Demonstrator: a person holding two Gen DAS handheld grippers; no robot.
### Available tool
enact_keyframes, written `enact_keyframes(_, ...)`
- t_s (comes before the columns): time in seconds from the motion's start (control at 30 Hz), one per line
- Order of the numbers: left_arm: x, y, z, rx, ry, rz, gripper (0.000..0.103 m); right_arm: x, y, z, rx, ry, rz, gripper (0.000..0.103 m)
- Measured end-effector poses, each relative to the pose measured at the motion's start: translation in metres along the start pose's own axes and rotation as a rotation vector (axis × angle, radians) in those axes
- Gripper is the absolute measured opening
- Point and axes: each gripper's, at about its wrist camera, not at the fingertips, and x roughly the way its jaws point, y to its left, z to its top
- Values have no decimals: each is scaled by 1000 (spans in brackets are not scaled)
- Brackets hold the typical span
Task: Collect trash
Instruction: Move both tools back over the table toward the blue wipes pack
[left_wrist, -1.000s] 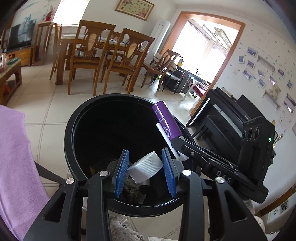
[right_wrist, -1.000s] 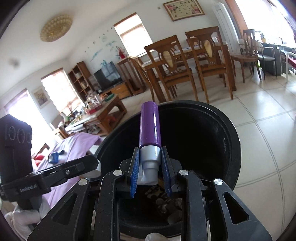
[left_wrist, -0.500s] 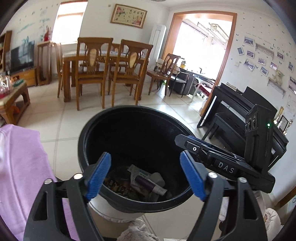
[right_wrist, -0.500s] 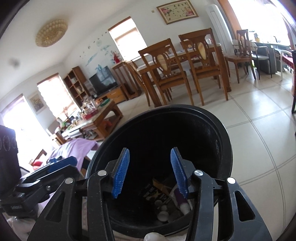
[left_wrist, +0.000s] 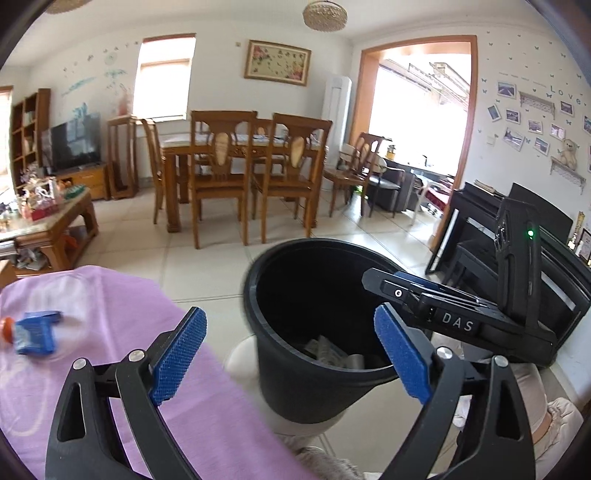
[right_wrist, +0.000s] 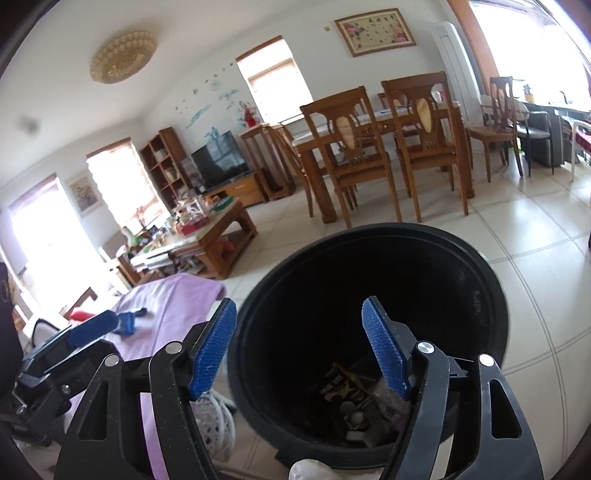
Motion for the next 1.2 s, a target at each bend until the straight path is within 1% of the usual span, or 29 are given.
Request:
enact_keyframes(0.03,-7,7,-1,-6,-5,13,98,4,10,0,-8,8,10,71)
enact_keyframes(0.1,-16,20,-4,-20,-11,34,98,11,28,0,-23,19,28,76)
enact_keyframes(0.2,-26,41,-8,-43,-11,70,98,26,63,-2,-54,35,60,78)
enact_keyframes(0.23,-34,57,-13,-57,-12,89,98,31,74,-2,-63,41,70,78)
enact_keyframes(0.43,-59,118,-25,-138,-14,168,98,67,149,-10,-137,94,144,79)
enact_keyframes(0.53,-71,152,-31,-179,-10,205,98,86,185,-14,-173,122,179,81)
enact_keyframes(0.57,-76,167,-34,-202,-7,216,98,92,196,-14,-183,130,189,83)
enact_keyframes(0.63,-83,194,-39,-253,-2,249,98,105,219,-17,-206,150,210,83)
enact_keyframes(0.67,-88,216,-42,-303,1,270,98,110,229,-21,-216,160,218,83)
enact_keyframes(0.8,-99,289,-53,-494,17,297,98,133,264,-35,-265,205,249,83)
enact_keyframes(0.9,-97,333,-55,-587,50,328,98,152,287,-38,-296,248,263,83)
enact_keyframes(0.97,-93,356,-57,-623,76,352,97,166,302,-40,-320,277,269,83)
enact_keyframes(1.0,-90,363,-56,-636,86,358,97,172,309,-40,-334,286,269,83)
enact_keyframes(1.13,-63,398,-62,-692,170,387,96,199,334,-38,-396,325,249,83)
enact_keyframes(1.2,-52,405,-62,-696,198,403,91,215,347,-40,-430,348,239,83)
